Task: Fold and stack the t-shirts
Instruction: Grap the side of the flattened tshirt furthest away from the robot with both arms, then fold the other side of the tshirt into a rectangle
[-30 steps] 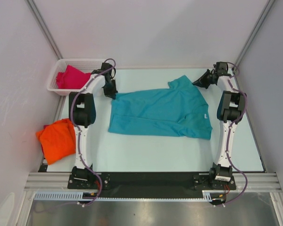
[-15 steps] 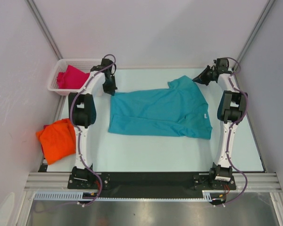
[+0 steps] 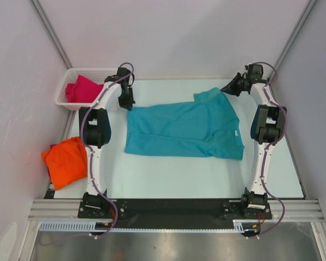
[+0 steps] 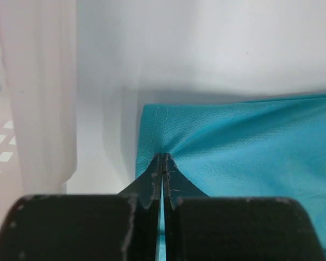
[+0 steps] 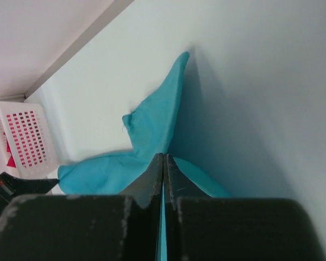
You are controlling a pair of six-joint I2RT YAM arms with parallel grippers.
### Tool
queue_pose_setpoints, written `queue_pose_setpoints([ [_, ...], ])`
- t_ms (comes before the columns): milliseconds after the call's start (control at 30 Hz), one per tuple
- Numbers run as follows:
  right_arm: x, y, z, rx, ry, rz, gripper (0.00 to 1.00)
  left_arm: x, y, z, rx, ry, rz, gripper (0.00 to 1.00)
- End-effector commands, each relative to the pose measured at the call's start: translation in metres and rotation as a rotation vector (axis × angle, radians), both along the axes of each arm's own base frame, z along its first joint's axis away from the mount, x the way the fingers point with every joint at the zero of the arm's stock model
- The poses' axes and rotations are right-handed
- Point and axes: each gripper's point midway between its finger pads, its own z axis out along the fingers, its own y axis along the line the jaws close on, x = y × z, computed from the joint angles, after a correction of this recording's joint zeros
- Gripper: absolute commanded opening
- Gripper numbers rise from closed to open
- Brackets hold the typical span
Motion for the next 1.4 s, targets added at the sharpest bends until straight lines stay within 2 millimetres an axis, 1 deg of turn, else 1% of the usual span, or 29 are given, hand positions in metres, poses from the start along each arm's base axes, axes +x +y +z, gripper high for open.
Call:
queue_pose_setpoints([
  [0,-0.011,0.002,0.075,-0.065,-0.157,0.018,0.00,0.003,-0.002,0.056,0.007,-0.118,-0.001,0.00],
  [67,-0.020,-0.002,0.067,-0.079,-0.129,0.002,0.00,0.001,-0.004,0.061,0.005,-0.129,-0.006,0.00],
  [100,-0.023,-0.003,0.079,-0.082,-0.150,-0.007,0.00,0.000,-0.005,0.063,0.004,-0.132,-0.006,0.00],
  [133,-0.031,-0.003,0.067,-0.082,-0.121,-0.011,0.00,-0.002,-0.006,0.066,0.003,-0.138,-0.007,0.00],
  [200,-0.036,-0.003,0.075,-0.087,-0.141,-0.016,0.00,-0.004,-0.009,0.069,0.002,-0.144,-0.012,0.00],
  [233,-0.043,-0.002,0.065,-0.089,-0.112,-0.019,0.00,-0.005,-0.009,0.072,0.004,-0.154,-0.012,0.00],
  [300,-0.050,-0.003,0.065,-0.093,-0.106,-0.029,0.00,-0.007,-0.012,0.074,0.005,-0.162,-0.016,0.00],
  [333,-0.053,-0.003,0.062,-0.091,-0.100,-0.032,0.00,-0.011,-0.011,0.074,0.004,-0.157,-0.016,0.00],
  [367,-0.060,-0.003,0.052,-0.089,-0.078,-0.035,0.00,-0.013,-0.011,0.074,0.005,-0.158,-0.017,0.00],
  [433,-0.067,0.000,0.056,-0.086,-0.078,-0.037,0.00,-0.021,-0.013,0.072,0.006,-0.150,-0.026,0.00],
  [467,-0.074,0.001,0.049,-0.087,-0.061,-0.039,0.00,-0.024,-0.013,0.071,0.010,-0.149,-0.028,0.00],
  [500,-0.076,0.003,0.050,-0.096,-0.064,-0.035,0.00,-0.025,-0.014,0.071,0.006,-0.158,-0.031,0.00],
  [533,-0.079,0.002,0.054,-0.111,-0.069,-0.041,0.00,-0.033,-0.012,0.069,0.010,-0.149,-0.032,0.00],
  [600,-0.087,0.004,0.051,-0.126,-0.050,-0.040,0.00,-0.037,-0.013,0.071,0.008,-0.158,-0.037,0.00],
  [633,-0.089,0.004,0.053,-0.138,-0.051,-0.046,0.00,-0.044,-0.012,0.071,0.008,-0.153,-0.039,0.00],
  [667,-0.092,0.004,0.059,-0.140,-0.058,-0.049,0.00,-0.047,-0.014,0.073,0.011,-0.157,-0.045,0.00],
  [733,-0.099,0.003,0.060,-0.147,-0.046,-0.061,0.00,-0.054,-0.013,0.078,0.013,-0.167,-0.050,0.00],
  [767,-0.101,0.002,0.068,-0.153,-0.059,-0.067,0.00,-0.057,-0.014,0.079,0.020,-0.169,-0.054,0.00],
  [833,-0.109,0.000,0.067,-0.161,-0.049,-0.080,0.00,-0.066,-0.014,0.082,0.018,-0.177,-0.061,0.00],
  [867,-0.114,0.001,0.076,-0.164,-0.066,-0.083,0.00,-0.070,-0.016,0.081,0.018,-0.174,-0.067,0.00],
  [900,-0.119,-0.001,0.070,-0.171,-0.049,-0.092,0.00,-0.075,-0.015,0.080,0.019,-0.174,-0.066,0.00],
  [1000,-0.130,-0.005,0.076,-0.191,-0.053,-0.114,0.00,-0.084,-0.018,0.076,0.014,-0.169,-0.074,0.00],
  [1067,-0.141,-0.006,0.069,-0.198,-0.026,-0.119,0.00,-0.088,-0.020,0.073,0.015,-0.163,-0.080,0.00],
  [1100,-0.145,-0.006,0.075,-0.201,-0.038,-0.126,0.00,-0.091,-0.019,0.071,0.016,-0.162,-0.078,0.00],
  [1133,-0.153,-0.006,0.068,-0.204,-0.017,-0.127,0.00,-0.092,-0.021,0.071,0.013,-0.161,-0.083,0.00],
  [1233,-0.164,-0.009,0.069,-0.218,-0.011,-0.139,0.00,-0.098,-0.026,0.070,0.010,-0.160,-0.096,0.00],
  [1267,-0.170,-0.009,0.063,-0.222,0.007,-0.139,0.00,-0.099,-0.028,0.069,0.010,-0.160,-0.099,0.00],
  [1333,-0.179,-0.010,0.062,-0.229,0.023,-0.145,0.00,-0.104,-0.030,0.067,0.009,-0.152,-0.108,0.00],
  [1367,-0.184,-0.010,0.056,-0.232,0.042,-0.147,0.00,-0.106,-0.031,0.066,0.009,-0.150,-0.111,0.00],
])
